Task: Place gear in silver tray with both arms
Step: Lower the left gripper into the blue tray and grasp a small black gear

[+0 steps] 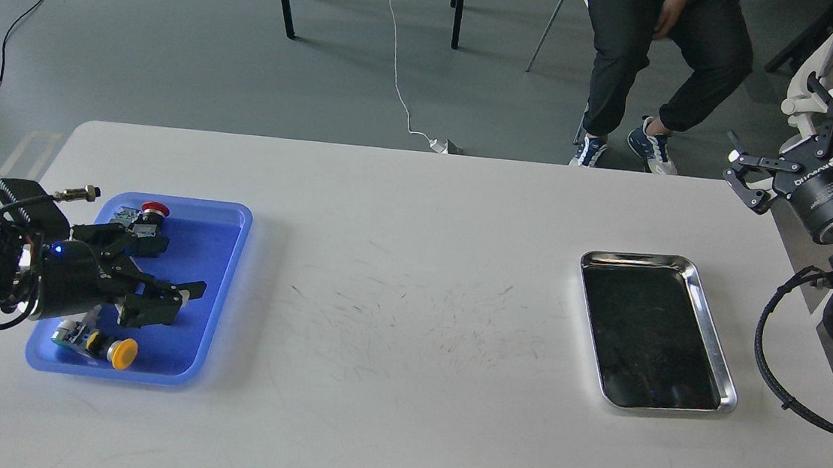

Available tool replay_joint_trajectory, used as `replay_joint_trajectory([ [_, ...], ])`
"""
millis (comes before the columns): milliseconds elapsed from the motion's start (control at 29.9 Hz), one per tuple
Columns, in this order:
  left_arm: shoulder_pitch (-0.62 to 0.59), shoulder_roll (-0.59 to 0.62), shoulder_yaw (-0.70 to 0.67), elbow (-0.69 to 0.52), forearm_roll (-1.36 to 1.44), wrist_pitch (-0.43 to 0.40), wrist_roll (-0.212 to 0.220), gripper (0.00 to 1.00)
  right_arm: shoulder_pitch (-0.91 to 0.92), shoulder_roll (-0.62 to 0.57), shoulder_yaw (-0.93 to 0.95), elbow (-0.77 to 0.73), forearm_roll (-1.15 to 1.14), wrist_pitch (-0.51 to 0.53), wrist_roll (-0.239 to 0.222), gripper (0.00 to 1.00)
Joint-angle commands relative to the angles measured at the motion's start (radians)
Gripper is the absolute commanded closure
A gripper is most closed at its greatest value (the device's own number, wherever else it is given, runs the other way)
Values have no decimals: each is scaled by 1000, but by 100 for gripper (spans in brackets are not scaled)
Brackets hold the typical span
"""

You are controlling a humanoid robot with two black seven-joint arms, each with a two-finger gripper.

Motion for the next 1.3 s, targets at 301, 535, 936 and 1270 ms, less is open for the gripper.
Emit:
replay_joint_trajectory([
  [301,23,-142,10,274,33,23,-36,12,0,-1,-3,-1,0,0,0,1],
  [535,24,-188,12,357,33,23,-55,20,2,-1,-3,0,0,0,0,1],
  [936,27,-211,79,429,33,55,-59,45,3,-1,-3,0,0,0,0,1],
  [1270,24,-210,79,437,33,54,-64,80,11,-1,-3,-1,0,0,0,1],
])
